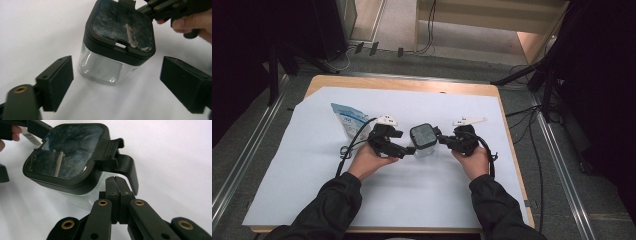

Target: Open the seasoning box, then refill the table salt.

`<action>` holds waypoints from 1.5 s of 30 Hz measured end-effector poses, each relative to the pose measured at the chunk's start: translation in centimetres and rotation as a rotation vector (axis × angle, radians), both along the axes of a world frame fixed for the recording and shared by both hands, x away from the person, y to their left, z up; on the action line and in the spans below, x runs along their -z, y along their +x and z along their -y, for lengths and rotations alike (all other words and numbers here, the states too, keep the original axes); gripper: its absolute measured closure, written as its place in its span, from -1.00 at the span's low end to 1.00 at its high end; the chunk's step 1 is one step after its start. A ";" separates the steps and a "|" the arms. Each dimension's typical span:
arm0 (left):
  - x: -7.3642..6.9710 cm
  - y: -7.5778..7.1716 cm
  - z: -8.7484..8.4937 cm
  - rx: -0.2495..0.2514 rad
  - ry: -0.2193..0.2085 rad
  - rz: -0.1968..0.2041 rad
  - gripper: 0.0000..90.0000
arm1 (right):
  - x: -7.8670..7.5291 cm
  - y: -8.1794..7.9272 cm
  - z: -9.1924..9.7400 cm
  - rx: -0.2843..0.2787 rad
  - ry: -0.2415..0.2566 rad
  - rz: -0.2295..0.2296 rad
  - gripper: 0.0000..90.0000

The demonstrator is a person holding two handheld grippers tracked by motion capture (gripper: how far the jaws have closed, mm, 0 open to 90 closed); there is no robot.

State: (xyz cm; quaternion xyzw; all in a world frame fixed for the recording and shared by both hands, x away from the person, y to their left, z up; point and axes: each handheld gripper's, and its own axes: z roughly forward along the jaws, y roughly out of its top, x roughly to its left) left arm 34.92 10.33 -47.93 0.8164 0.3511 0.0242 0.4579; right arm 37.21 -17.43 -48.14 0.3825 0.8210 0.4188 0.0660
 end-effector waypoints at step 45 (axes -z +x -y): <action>0.7 1.2 2.8 0.043 0.065 0.087 -0.68 | 0.6 2.3 0.8 0.054 0.007 -0.031 1.00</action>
